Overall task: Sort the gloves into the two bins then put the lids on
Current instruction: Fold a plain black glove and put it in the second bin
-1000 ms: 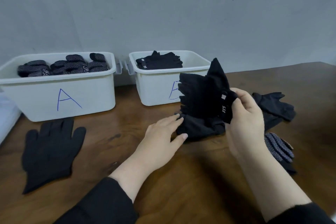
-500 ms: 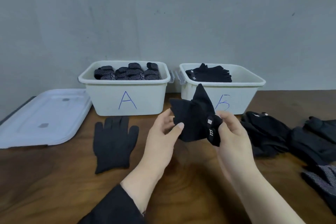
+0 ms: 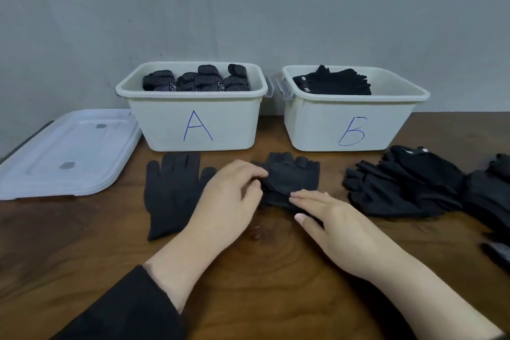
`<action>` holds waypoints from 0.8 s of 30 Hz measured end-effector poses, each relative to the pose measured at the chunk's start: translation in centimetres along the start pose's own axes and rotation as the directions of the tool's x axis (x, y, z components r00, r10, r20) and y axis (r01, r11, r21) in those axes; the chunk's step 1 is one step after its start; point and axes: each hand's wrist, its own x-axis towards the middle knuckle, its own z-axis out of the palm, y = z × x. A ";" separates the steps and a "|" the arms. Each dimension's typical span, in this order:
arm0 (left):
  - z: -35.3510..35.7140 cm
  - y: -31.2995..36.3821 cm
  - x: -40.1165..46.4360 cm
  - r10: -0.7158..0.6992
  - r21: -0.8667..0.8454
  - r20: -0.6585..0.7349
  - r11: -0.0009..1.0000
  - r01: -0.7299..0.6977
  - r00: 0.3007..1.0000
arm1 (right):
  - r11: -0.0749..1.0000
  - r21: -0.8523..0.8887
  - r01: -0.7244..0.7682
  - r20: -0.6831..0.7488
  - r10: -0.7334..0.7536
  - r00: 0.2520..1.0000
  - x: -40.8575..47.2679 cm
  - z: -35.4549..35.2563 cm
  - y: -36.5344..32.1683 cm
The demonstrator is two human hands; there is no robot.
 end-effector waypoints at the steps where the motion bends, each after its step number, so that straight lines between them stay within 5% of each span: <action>1: 0.4 0.1 -0.1 0.063 0.045 0.093 0.997 -0.067 0.994 | 1.000 -0.001 0.012 0.016 -0.012 1.000 0.1 0.2 0.3; 6: 1.7 -0.2 0.0 0.114 0.274 0.395 0.933 -0.235 0.911 | 0.998 0.054 0.034 0.023 -0.035 0.999 0.3 0.3 0.5; 15: 1.9 0.2 -0.3 0.104 0.307 0.353 0.926 -0.220 0.930 | 1.000 -0.004 -0.025 -0.164 0.024 0.986 -1.3 -3.2 4.2; 21: 1.7 0.3 -0.3 0.142 0.199 0.191 0.963 -0.180 0.971 | 0.970 -0.070 -0.231 -0.036 0.229 0.973 -3.2 -4.5 8.2; 24: 1.7 0.4 -0.3 0.143 0.165 0.179 0.971 -0.173 0.974 | 0.964 -0.097 -0.248 -0.098 0.238 0.966 -3.1 -3.9 8.4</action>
